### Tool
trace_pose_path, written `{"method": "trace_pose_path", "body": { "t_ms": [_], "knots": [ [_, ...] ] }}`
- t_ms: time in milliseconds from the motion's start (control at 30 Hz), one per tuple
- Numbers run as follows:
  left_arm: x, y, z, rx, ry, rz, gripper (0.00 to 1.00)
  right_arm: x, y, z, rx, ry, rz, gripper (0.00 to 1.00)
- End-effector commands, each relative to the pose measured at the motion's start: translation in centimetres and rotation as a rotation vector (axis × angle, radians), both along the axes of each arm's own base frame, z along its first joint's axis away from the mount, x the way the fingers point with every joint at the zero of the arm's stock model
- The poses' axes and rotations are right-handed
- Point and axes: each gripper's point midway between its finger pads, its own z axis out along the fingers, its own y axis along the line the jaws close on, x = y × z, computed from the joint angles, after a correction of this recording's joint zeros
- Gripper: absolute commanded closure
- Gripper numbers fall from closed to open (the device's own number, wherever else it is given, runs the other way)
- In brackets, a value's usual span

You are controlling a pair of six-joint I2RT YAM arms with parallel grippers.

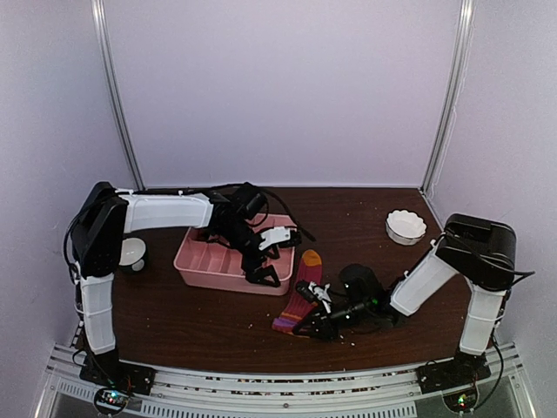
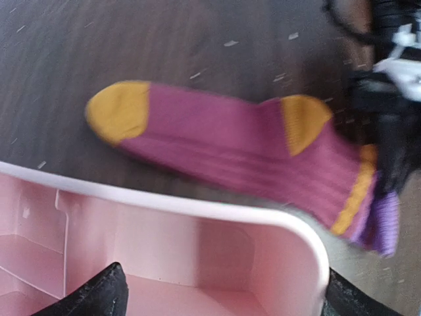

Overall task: Roll the socks
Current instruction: Move the storage box to the center of the board, then adjust the sock at the center of the board.

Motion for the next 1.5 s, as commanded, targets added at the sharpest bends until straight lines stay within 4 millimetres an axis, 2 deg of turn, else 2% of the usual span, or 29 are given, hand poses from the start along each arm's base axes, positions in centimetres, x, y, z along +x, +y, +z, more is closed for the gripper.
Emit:
{"method": "trace_pose_path", "body": {
  "t_ms": [0, 133, 233, 333, 500, 567, 667, 767, 833, 867, 900, 933, 1100, 1267, 1467],
  "knots": [
    [3.6, 3.6, -3.1, 0.137, -0.106, 0.106, 0.02, -3.1, -6.0, -7.9, -0.351, 0.177, -0.042, 1.0],
    [5.3, 5.5, -3.7, 0.196, -0.188, 0.117, 0.02, -3.0, -5.9, -7.7, -0.354, 0.173, -0.034, 1.0],
    [7.3, 7.0, -3.0, 0.223, -0.237, 0.136, 0.02, -2.8, -5.7, -7.7, -0.36, 0.17, -0.029, 1.0],
    [7.7, 6.9, 0.3, 0.173, -0.258, 0.13, 0.02, -2.4, -5.5, -7.4, -0.362, 0.145, -0.028, 1.0],
    [5.9, 4.4, 8.4, -0.006, -0.223, 0.141, 0.02, -1.8, -5.6, -5.8, -0.323, 0.051, -0.04, 1.0],
    [5.7, 3.4, 10.4, -0.078, -0.17, 0.191, 0.02, -1.7, -5.7, -5.6, -0.322, 0.015, -0.044, 1.0],
    [4.8, 1.1, 11.6, -0.182, -0.058, 0.194, 0.02, -1.9, -5.6, -5.2, -0.302, -0.039, -0.042, 1.0],
    [3.7, -2.2, 10.2, -0.184, -0.059, 0.119, 0.02, -2.3, -5.6, -5.7, -0.307, -0.037, -0.031, 1.0],
    [3.3, -4.6, 7.9, -0.154, -0.069, 0.068, 0.02, -2.7, -5.7, -6.2, -0.318, -0.025, -0.022, 1.0],
    [3.1, -5.7, 7.9, -0.153, -0.087, 0.049, 0.02, -2.8, -5.6, -6.4, -0.319, -0.019, -0.017, 1.0],
    [3.0, -6.8, 6.5, -0.137, -0.08, 0.031, 0.02, -2.9, -5.6, -6.4, -0.315, -0.018, -0.015, 1.0],
    [2.7, -7.8, 5.8, -0.135, -0.077, 0.01, 0.02, -3.0, -5.5, -6.5, -0.314, -0.016, -0.012, 1.0],
    [1.9, -10.8, 2.5, -0.111, -0.051, -0.042, 0.02, -3.0, -5.6, -6.7, -0.342, -0.018, -0.014, 1.0],
    [1.8, -11.0, -1.3, -0.037, -0.018, -0.036, 0.02, -2.6, -5.4, -6.2, -0.358, -0.047, -0.04, 1.0],
    [4.3, -8.1, -5.3, 0.156, -0.168, 0.041, 0.08, -1.9, -5.6, -5.2, -0.386, -0.086, -0.07, 1.0]
  ]
}}
